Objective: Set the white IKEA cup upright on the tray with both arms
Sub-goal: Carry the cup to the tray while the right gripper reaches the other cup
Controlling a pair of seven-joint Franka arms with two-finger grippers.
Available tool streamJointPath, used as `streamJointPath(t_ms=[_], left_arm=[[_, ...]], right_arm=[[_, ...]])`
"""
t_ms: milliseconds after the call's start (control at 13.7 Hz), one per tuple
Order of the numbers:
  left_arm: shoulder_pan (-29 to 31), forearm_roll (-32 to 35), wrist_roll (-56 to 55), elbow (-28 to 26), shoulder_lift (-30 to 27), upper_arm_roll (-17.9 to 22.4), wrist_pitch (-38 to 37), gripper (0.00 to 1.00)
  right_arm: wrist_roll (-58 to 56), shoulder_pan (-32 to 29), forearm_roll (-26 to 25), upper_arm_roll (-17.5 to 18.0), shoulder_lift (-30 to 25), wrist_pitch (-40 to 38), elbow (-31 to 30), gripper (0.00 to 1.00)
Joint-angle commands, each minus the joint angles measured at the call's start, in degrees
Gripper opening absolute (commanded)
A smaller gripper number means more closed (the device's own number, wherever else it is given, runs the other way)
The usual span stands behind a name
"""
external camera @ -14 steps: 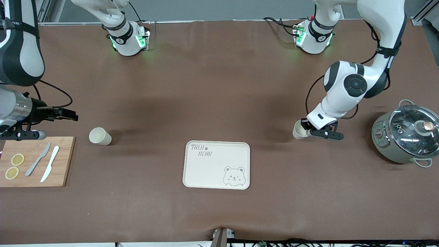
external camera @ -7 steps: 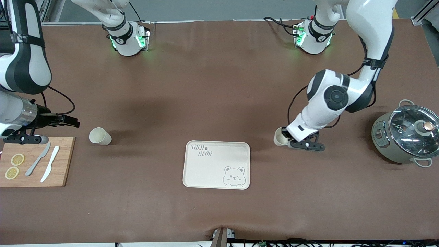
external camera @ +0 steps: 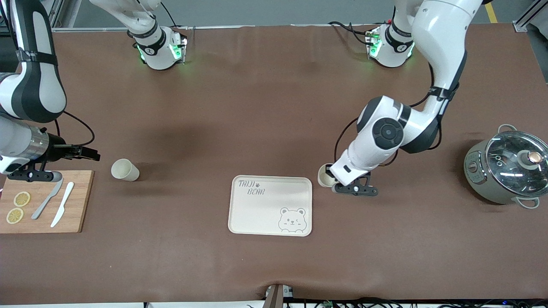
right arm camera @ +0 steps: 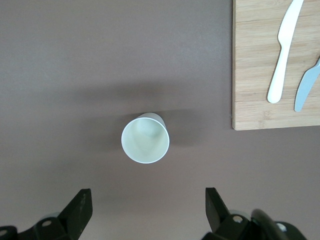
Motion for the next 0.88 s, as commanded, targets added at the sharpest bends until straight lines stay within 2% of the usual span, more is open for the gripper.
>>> streamJointPath(t_ms=[0,219,512,804], left_arm=[[-3.0,-0.1,-3.6,4.8,3.2,0.5,-1.6,0.00],[-5.3,0.0,-6.2,6.0,4.8,0.6,-1.6,0.00],[-7.5,3.2,-10.5,10.4,8.3,0.7,-1.6,0.00],[-8.8,3.4,-10.3,12.9,11.1,2.3,-1.6,0.00]], right_arm=[[-0.1,-1.2,-0.7,0.7,-0.2,0.8,-0.4,1.00],[-0.1,-1.1,-0.7,0.7,-0.3,2.9,-2.2,1.00],[-0.1,-1.8,-0.7,0.7,-0.2,8.8,-6.1,1.00],[-0.1,-2.0,-0.7,0.7,0.6,9.1,-6.3,1.00]])
